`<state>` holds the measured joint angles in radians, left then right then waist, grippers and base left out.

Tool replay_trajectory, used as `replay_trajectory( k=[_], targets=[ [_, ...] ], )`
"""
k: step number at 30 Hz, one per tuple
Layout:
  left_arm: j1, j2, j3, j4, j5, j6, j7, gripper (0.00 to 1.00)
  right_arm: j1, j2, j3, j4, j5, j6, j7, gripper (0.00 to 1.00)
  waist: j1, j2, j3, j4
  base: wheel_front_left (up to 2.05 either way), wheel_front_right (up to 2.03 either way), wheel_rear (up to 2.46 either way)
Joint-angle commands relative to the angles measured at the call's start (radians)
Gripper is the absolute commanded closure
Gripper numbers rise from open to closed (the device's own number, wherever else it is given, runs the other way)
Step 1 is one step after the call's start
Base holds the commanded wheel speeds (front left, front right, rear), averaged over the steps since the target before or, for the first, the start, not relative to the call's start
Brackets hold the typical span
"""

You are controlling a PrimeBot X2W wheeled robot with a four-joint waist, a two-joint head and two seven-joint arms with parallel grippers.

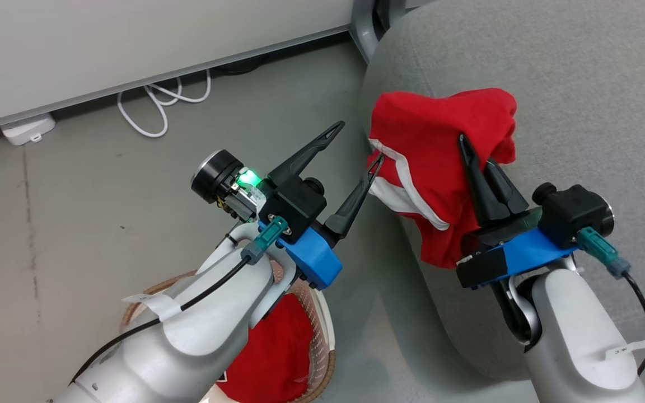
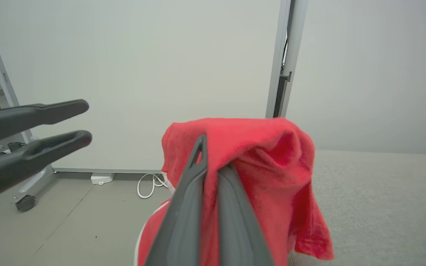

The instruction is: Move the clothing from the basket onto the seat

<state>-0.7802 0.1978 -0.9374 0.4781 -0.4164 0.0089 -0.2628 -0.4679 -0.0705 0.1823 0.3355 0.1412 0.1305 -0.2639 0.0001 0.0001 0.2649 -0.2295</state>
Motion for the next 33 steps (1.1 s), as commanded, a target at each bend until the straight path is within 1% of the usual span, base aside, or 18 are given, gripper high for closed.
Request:
replay_trajectory(
  k=[1, 6, 11, 15, 20, 27, 30, 33],
  targets=[
    [0.007, 0.009, -0.001, 0.000, 0.005, -0.001, -0.003, 0.00, 0.016, 0.002, -0.014, -0.013, -0.006, 0.001, -0.001, 1.00, -0.0001, -0.0001, 0.016, -0.034, 0.00, 0.00, 0.00],
    [0.003, 0.010, -0.016, 0.006, 0.011, -0.008, -0.002, 0.00, 0.054, 0.005, -0.066, -0.053, -0.010, 0.001, -0.001, 1.00, -0.0001, -0.0001, 0.029, -0.082, 0.00, 0.00, 0.00],
    [-0.002, 0.005, -0.031, 0.010, 0.013, -0.014, 0.002, 0.00, 0.091, 0.009, -0.111, -0.087, -0.011, 0.001, -0.001, 1.00, -0.0001, -0.0001, 0.043, -0.116, 0.00, 0.00, 0.00],
    [-0.014, 0.004, -0.038, 0.015, 0.013, -0.017, 0.003, 0.00, 0.121, 0.014, -0.133, -0.114, -0.011, 0.001, -0.001, 1.00, -0.0001, -0.0001, 0.052, -0.133, 0.00, 0.00, 0.00],
    [-0.021, 0.005, -0.042, 0.016, 0.010, -0.015, 0.003, 0.00, 0.128, 0.017, -0.140, -0.124, -0.007, 0.001, -0.001, 1.00, -0.0001, -0.0001, 0.057, -0.136, 0.00, 0.00, 0.00],
    [-0.044, 0.009, -0.047, -0.001, 0.016, -0.010, 0.009, 0.00, 0.060, 0.018, -0.164, -0.163, -0.001, 0.001, -0.001, 1.00, -0.0001, -0.0001, 0.090, -0.125, 0.00, 0.00, 0.00],
    [-0.063, 0.013, -0.046, -0.016, 0.024, -0.007, 0.014, 0.00, 0.003, 0.017, -0.186, -0.182, 0.004, 0.001, -0.001, 1.00, -0.0001, -0.0001, 0.129, -0.116, 0.00, 0.00, 0.00],
    [-0.089, 0.015, -0.052, -0.029, 0.036, -0.005, 0.021, 0.00, -0.077, 0.007, -0.230, -0.202, 0.008, 0.001, -0.001, 1.00, -0.0001, -0.0001, 0.180, -0.103, 0.00, 0.00, 0.00]
  ],
)
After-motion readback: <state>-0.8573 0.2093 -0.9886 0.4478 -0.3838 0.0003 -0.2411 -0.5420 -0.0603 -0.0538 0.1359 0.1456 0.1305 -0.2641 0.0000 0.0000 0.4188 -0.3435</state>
